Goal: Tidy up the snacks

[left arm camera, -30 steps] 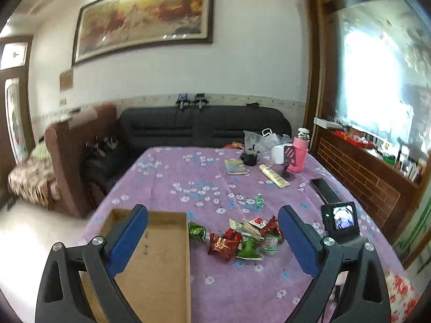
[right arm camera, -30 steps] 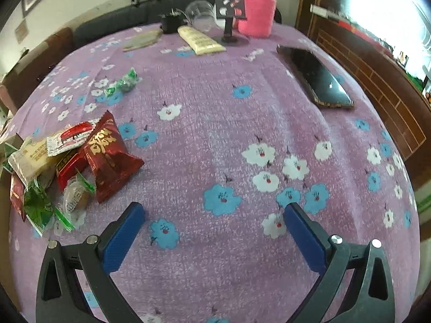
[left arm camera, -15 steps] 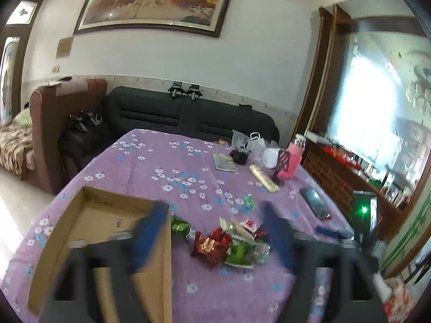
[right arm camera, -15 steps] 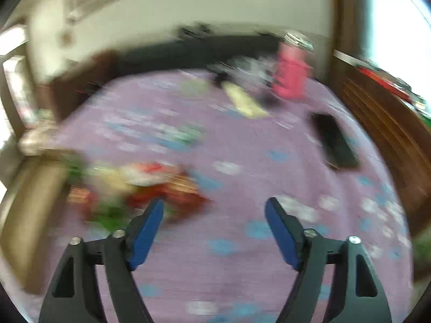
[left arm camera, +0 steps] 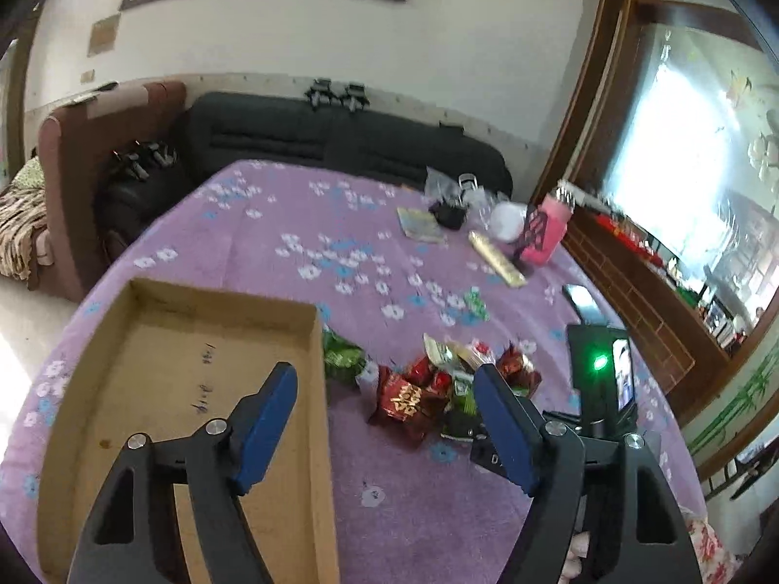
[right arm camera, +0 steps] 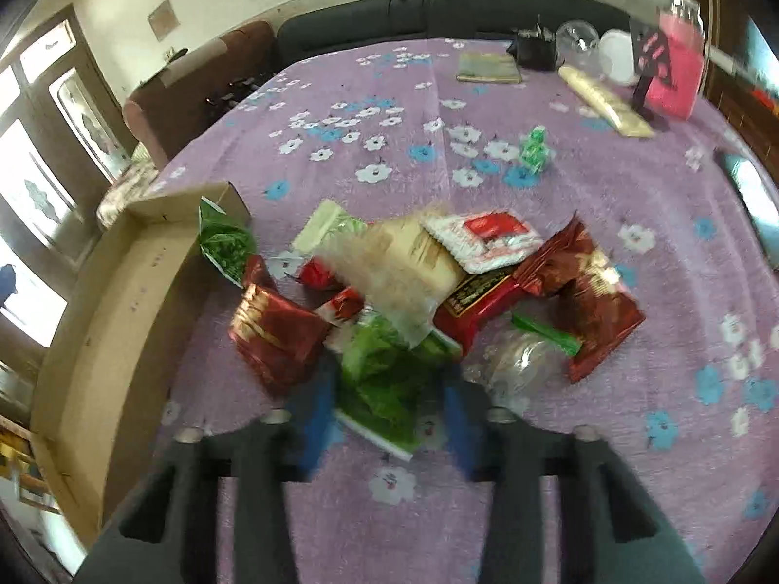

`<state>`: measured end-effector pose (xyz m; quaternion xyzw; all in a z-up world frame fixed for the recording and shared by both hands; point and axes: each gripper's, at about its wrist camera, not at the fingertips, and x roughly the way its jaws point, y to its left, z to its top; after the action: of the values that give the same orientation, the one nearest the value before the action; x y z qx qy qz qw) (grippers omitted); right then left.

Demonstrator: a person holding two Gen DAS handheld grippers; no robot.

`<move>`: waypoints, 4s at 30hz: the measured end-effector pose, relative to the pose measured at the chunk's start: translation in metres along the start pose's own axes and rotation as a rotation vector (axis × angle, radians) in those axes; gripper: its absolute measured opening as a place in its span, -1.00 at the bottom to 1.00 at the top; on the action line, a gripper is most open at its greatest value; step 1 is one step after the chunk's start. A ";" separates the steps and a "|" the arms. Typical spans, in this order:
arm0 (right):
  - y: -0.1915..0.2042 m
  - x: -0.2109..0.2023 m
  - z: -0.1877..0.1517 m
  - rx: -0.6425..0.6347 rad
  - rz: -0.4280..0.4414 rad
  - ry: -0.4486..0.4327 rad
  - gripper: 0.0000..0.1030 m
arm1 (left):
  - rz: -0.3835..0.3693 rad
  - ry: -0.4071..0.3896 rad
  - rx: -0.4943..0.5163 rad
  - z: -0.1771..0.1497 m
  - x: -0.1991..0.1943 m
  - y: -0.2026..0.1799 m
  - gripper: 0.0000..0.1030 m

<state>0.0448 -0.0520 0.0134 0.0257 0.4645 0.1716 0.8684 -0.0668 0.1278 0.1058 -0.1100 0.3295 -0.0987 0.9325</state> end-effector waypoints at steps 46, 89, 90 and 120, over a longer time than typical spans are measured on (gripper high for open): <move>-0.049 -0.054 -0.018 0.069 0.162 -0.209 -0.35 | 0.122 0.247 0.269 -0.022 0.124 -0.072 -0.03; 0.227 -0.014 -0.061 -0.444 0.336 0.038 -0.34 | 0.392 -0.004 -0.242 -0.083 -0.082 0.159 0.07; 0.230 -0.009 -0.062 -0.446 0.334 0.049 -0.34 | 0.388 -0.006 -0.250 -0.083 -0.083 0.161 0.08; 0.043 -0.132 -0.017 -0.158 0.003 -0.413 0.88 | 0.388 -0.122 -0.019 -0.057 -0.111 0.053 0.45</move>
<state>-0.0486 -0.0561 0.1180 -0.0070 0.2616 0.1997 0.9443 -0.1814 0.1992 0.1140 -0.0591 0.2884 0.0927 0.9512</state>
